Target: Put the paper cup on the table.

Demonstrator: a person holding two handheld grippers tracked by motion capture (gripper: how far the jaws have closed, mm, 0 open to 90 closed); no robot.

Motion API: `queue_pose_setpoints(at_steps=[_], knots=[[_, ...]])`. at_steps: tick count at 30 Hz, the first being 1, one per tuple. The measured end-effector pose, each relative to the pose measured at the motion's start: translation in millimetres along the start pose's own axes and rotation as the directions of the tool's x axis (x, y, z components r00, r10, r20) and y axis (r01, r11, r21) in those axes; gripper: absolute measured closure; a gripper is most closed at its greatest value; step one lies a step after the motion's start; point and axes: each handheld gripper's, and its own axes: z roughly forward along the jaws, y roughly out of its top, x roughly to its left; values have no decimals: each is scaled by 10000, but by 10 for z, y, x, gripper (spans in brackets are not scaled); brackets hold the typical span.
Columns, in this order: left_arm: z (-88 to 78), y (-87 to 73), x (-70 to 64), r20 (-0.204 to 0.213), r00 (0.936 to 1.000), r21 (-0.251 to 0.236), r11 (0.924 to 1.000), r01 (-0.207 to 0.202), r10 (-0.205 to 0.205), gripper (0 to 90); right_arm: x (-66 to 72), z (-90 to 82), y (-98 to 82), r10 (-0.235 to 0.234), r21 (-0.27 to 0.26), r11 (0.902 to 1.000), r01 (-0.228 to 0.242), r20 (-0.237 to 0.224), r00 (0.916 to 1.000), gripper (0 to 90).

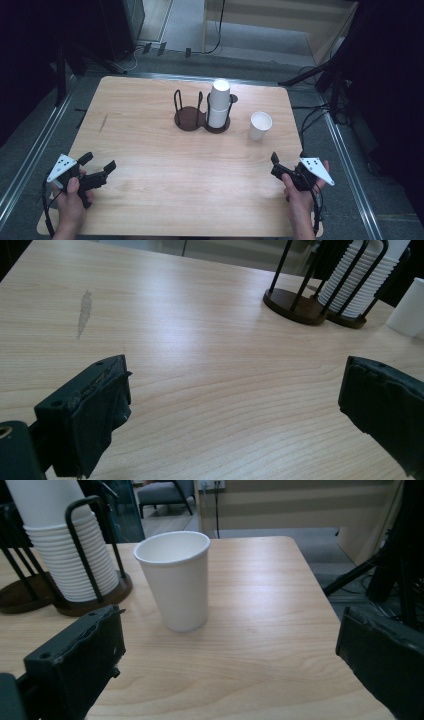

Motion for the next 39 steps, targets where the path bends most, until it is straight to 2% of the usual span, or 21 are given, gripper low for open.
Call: queue_pose_setpoints(at_steps=[4,11,15,19,35,39], knots=[[-3,-3,-6,-28,10000,-39,10000,-43,43,7,-69,-41,-38,164,65,9998,-165,199,9997,0],[-4,-3,-5,-42,10000,-50,10000,-36,36,7,-143,-158,-142,-92,234,9997,85,330,9994,0],[-5,-3,-4,-37,10000,-49,10000,-27,27,7,-223,-221,-230,112,402,9991,-129,415,9991,0],[-5,-4,-6,-49,10000,-67,10000,-33,32,7,-285,-278,-292,5,563,9984,-35,531,9986,0],[-6,-5,-7,-58,10000,-89,10000,-29,29,7,-572,-630,-457,169,836,9962,-263,1114,9936,0],[-5,-4,-7,-48,10000,-79,10000,-52,52,7,-580,-652,-506,-75,1007,9949,-43,1167,9931,0]])
